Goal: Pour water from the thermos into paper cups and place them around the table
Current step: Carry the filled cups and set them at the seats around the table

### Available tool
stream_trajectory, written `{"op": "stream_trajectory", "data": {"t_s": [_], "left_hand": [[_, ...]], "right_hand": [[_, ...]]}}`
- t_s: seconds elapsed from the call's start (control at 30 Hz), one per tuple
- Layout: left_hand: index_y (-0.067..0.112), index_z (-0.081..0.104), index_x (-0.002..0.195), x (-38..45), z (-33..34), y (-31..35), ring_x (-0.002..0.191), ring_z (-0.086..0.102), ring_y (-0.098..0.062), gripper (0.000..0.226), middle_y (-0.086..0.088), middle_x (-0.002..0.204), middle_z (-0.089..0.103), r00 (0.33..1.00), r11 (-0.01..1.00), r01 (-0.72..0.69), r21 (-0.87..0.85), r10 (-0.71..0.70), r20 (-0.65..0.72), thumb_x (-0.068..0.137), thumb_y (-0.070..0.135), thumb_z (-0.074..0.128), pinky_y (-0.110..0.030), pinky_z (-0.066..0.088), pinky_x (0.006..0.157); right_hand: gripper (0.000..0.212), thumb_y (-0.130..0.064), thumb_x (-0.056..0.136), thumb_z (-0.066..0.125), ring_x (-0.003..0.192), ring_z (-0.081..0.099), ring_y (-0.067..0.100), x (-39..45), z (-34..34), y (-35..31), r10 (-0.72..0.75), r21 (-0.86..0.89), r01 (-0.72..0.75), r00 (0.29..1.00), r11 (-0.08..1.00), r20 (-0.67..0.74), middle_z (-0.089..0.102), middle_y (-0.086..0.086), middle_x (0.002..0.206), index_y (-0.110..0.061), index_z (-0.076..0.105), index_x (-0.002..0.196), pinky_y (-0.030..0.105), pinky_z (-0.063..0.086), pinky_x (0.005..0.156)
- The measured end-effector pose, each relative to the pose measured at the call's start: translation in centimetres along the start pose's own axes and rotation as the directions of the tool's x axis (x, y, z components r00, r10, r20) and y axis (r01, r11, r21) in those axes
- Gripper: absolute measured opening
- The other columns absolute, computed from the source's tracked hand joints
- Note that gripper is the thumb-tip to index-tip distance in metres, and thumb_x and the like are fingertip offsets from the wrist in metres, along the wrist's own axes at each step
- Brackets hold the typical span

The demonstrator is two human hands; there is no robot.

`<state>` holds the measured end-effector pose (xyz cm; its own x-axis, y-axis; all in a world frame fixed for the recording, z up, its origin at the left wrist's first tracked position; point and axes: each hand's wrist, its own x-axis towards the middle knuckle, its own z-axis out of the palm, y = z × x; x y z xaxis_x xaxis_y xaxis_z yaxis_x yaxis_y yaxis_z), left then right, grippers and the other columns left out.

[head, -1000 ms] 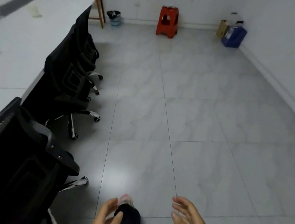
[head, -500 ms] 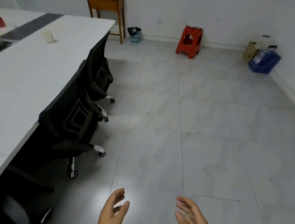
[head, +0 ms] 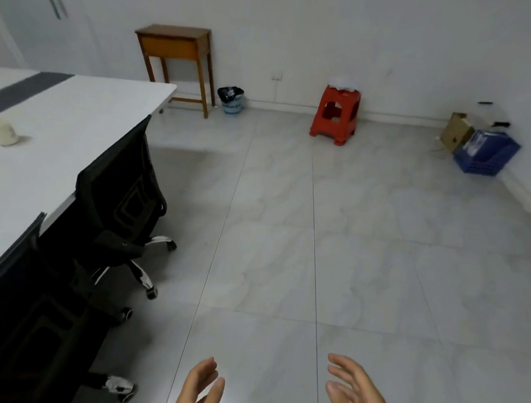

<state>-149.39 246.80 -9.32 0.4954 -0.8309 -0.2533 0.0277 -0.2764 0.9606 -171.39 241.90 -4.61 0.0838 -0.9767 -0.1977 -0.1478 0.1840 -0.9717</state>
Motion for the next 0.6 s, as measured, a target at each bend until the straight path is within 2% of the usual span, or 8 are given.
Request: {"op": "stream_trajectory", "data": {"t_s": [0.17,0.27,0.33,0.37,0.43,0.5,0.53,0.6], "left_hand": [[0.021,0.060,0.086,10.1,4.2,2.1,0.079,0.064,0.005,0.039,0.002,0.093,0.065,0.999,0.999,0.033,0.004,-0.032,-0.044,0.076,-0.017,0.059,0.003,0.042,0.060],[0.022,0.061,0.086,17.1,5.9,2.6,0.089,0.062,-0.012,0.040,-0.003,0.095,0.065,0.994,0.998,0.054,0.025,-0.051,-0.098,0.077,-0.017,0.058,0.004,0.041,0.062],[0.020,0.060,0.086,22.6,6.7,3.7,0.092,0.059,-0.015,0.039,-0.009,0.097,0.063,0.989,0.998,0.066,-0.007,-0.066,-0.132,0.078,-0.018,0.055,0.003,0.042,0.061],[0.019,0.060,0.086,25.5,7.2,4.6,0.092,0.059,-0.018,0.039,-0.009,0.097,0.063,0.989,0.998,0.063,-0.013,-0.064,-0.136,0.079,-0.018,0.054,0.003,0.043,0.061],[0.015,0.060,0.089,31.7,8.2,7.4,0.091,0.061,-0.018,0.035,-0.006,0.097,0.062,0.991,0.999,0.052,0.004,-0.051,-0.121,0.079,-0.018,0.054,0.003,0.042,0.061],[0.009,0.059,0.094,38.0,9.2,11.4,0.083,0.064,-0.002,0.030,-0.009,0.098,0.062,0.995,1.000,0.019,0.000,-0.019,-0.098,0.078,-0.017,0.055,0.003,0.042,0.061],[0.006,0.059,0.096,41.1,9.8,13.4,0.079,0.063,0.004,0.028,-0.008,0.099,0.062,0.997,1.000,0.006,-0.001,-0.006,-0.082,0.078,-0.016,0.057,0.002,0.042,0.060],[0.003,0.057,0.100,46.9,11.4,17.1,0.086,0.062,-0.008,0.026,-0.009,0.099,0.061,0.999,1.000,-0.010,-0.004,0.010,-0.049,0.079,-0.013,0.058,-0.001,0.044,0.061]], "right_hand": [[0.034,0.012,0.074,0.061,0.082,0.061,-0.012,13.5,-0.2,-2.1,0.025,-0.009,-0.024,0.995,1.000,0.094,0.065,-0.002,0.096,-0.017,0.061,0.090,0.001,0.044,0.068],[0.026,0.011,0.081,0.053,0.093,0.061,0.010,21.7,0.3,-0.6,0.154,0.036,-0.159,0.981,0.987,0.120,0.062,0.008,0.092,-0.010,0.059,0.095,0.004,0.047,0.063],[0.024,0.002,0.094,0.033,0.098,0.052,0.032,27.8,0.8,-0.3,0.282,0.063,-0.296,0.943,0.953,0.178,0.057,0.016,0.091,-0.005,0.056,0.094,0.018,0.051,0.062],[0.027,-0.004,0.096,0.027,0.099,0.049,0.035,30.8,1.0,-0.8,0.301,0.003,-0.308,0.932,0.951,0.200,0.055,0.019,0.094,-0.003,0.054,0.092,0.025,0.050,0.062],[0.028,-0.007,0.097,0.028,0.102,0.048,0.036,36.9,2.5,-3.0,0.329,-0.041,-0.327,0.926,0.944,0.184,0.053,0.021,0.102,-0.002,0.054,0.089,0.026,0.047,0.064],[0.017,0.004,0.091,0.042,0.101,0.056,0.030,42.7,5.2,-6.6,0.286,0.082,-0.298,0.949,0.951,0.134,0.059,0.018,0.097,-0.003,0.057,0.093,0.017,0.050,0.064],[0.021,0.009,0.083,0.052,0.095,0.062,0.016,45.4,6.5,-8.5,0.197,0.070,-0.205,0.975,0.976,0.104,0.062,0.014,0.093,-0.007,0.059,0.094,0.008,0.049,0.064],[0.034,0.011,0.073,0.062,0.085,0.063,-0.004,50.5,8.6,-11.9,0.071,-0.010,-0.071,0.994,0.997,0.079,0.067,0.007,0.091,-0.017,0.062,0.092,-0.001,0.043,0.066]]}}
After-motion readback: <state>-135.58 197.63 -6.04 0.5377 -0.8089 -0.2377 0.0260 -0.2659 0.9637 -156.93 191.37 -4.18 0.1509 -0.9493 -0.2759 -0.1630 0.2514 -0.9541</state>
